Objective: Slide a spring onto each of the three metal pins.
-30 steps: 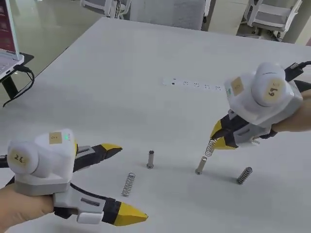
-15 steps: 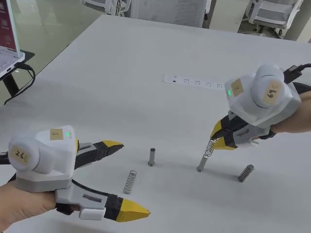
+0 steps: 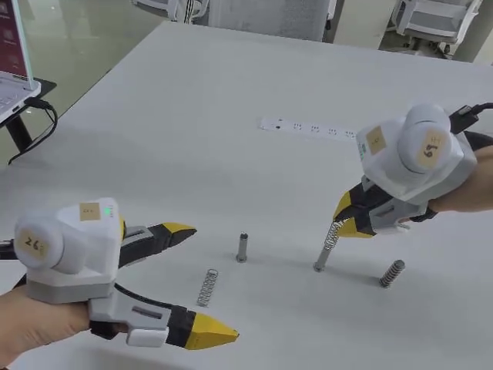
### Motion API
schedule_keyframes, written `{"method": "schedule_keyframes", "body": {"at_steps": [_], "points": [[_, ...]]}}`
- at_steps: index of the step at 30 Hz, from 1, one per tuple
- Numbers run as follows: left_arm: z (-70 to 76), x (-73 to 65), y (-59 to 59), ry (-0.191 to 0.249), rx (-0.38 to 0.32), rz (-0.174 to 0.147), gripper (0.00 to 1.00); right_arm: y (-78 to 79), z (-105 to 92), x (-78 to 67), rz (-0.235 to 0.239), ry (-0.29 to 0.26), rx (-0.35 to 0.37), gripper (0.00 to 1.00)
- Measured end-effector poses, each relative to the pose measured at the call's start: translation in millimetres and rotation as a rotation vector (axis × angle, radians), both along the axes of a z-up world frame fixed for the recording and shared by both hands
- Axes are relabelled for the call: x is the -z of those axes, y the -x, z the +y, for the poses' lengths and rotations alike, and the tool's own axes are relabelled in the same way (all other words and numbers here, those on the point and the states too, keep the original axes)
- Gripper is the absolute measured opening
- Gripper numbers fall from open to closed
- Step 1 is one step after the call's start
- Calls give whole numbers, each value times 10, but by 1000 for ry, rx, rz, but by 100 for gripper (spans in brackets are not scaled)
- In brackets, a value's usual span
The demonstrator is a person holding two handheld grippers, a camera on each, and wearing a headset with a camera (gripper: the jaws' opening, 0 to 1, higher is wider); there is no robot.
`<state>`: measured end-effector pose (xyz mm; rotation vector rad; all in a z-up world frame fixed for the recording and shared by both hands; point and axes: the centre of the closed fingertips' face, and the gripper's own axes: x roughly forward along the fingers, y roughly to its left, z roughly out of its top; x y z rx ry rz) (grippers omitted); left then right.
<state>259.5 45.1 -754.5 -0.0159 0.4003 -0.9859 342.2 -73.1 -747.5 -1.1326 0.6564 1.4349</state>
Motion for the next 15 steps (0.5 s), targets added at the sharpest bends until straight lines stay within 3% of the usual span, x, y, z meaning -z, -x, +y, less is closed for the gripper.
{"method": "schedule_keyframes", "body": {"at_steps": [15], "points": [[33, 12, -11, 3, -11, 3, 94, 22, -1, 72, 3, 12, -6, 7]]}}
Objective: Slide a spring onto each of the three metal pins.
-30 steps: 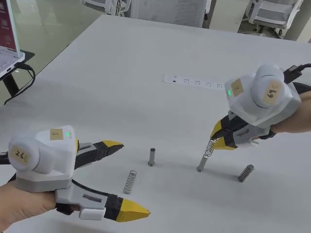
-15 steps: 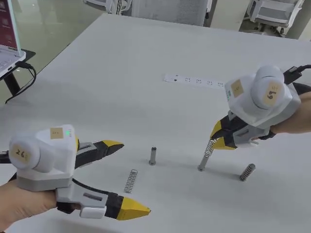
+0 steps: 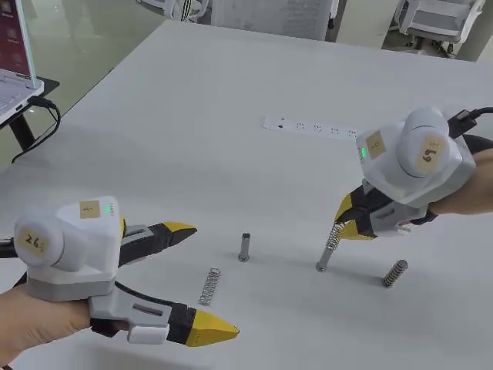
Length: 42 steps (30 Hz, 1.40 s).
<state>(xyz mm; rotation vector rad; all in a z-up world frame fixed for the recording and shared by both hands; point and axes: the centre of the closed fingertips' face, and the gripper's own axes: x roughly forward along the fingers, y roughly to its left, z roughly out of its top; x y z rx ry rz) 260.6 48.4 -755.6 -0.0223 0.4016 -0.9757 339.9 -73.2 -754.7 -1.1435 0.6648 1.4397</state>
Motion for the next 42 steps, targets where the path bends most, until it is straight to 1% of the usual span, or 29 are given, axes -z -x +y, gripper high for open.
{"method": "schedule_keyframes", "body": {"at_steps": [1, 7, 16, 24, 29, 31, 39, 42], "points": [[1, 1, -2, 0, 0, 0, 94, -2, 0, 6, -5, 1, -7, 7], [7, 4, -9, -2, -2, 1, 94, -15, -10, 38, 4, -1, 4, 7], [-4, -3, -23, 2, -2, 2, 93, -35, -15, 88, 5, 0, 3, 7], [9, 6, -11, 0, -3, 7, 93, -36, -27, 137, 9, 1, 4, 7], [10, -3, -14, -1, -4, 4, 93, -43, -22, 161, 10, -1, 2, 7], [14, -6, -17, -1, -5, 3, 93, -36, -20, 176, 17, 0, 7, 7], [41, -18, -26, 4, -12, 3, 93, -47, -23, 249, 15, 8, 2, 8], [44, -14, -26, -2, -11, 3, 92, -53, -25, 275, 19, 7, 4, 8]]}}
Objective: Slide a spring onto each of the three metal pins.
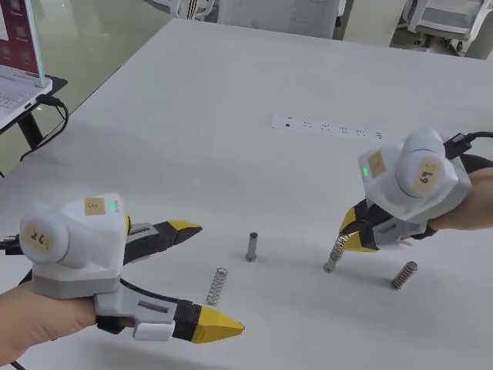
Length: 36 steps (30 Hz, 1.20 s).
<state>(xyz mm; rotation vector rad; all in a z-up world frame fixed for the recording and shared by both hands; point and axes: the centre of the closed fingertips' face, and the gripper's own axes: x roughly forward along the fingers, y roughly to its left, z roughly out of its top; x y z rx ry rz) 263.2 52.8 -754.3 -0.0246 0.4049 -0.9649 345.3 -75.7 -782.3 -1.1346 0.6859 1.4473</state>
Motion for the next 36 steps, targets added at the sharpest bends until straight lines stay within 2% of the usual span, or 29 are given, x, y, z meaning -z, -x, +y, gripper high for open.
{"method": "schedule_keyframes", "body": {"at_steps": [15, 36], "points": [[1, -5, -15, 0, 1, -3, 92, -12, -14, 148, 13, 11, 10, 8], [-10, -14, -24, 3, 3, -3, 91, -19, -27, 256, 6, 21, -5, 8]]}}
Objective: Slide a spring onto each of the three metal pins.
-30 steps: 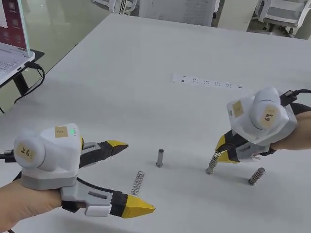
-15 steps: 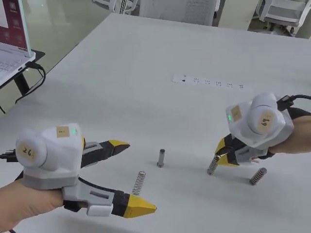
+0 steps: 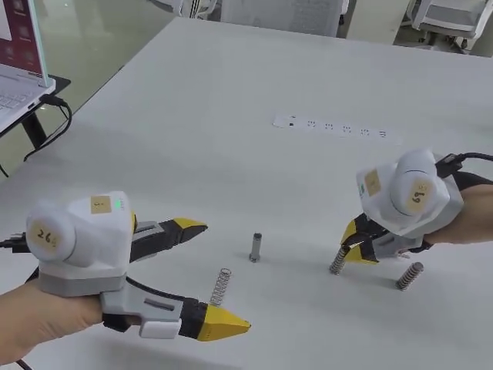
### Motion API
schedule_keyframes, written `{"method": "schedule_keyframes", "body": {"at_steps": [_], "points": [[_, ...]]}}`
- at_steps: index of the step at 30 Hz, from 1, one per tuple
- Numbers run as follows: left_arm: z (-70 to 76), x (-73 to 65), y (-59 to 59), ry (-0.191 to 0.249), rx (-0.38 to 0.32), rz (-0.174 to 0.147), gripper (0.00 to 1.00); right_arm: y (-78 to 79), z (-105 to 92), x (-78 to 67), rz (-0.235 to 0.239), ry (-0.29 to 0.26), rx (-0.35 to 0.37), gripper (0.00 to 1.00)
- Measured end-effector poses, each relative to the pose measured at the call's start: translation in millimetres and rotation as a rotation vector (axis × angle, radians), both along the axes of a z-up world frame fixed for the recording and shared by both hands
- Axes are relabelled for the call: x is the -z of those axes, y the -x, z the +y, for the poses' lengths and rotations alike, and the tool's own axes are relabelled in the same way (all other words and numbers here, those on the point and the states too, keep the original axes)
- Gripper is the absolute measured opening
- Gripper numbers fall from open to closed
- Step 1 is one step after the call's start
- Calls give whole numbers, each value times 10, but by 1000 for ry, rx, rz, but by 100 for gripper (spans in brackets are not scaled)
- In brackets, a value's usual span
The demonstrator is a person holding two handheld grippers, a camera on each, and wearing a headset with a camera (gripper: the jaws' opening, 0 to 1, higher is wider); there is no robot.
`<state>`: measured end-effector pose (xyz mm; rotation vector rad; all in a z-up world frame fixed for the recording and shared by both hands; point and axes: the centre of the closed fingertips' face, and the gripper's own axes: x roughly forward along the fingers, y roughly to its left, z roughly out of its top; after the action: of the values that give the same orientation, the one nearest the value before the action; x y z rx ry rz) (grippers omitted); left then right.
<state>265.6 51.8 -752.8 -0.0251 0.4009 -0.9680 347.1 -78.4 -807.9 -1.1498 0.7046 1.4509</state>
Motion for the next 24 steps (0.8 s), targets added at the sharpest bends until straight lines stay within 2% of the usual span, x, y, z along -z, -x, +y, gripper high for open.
{"method": "schedule_keyframes", "body": {"at_steps": [16, 24], "points": [[-11, 16, 8, -2, 1, 4, 90, 12, 11, 28, 17, -21, 3, 8], [-2, 23, 12, -6, 3, 7, 89, 14, -2, 43, 18, -14, 6, 9]]}}
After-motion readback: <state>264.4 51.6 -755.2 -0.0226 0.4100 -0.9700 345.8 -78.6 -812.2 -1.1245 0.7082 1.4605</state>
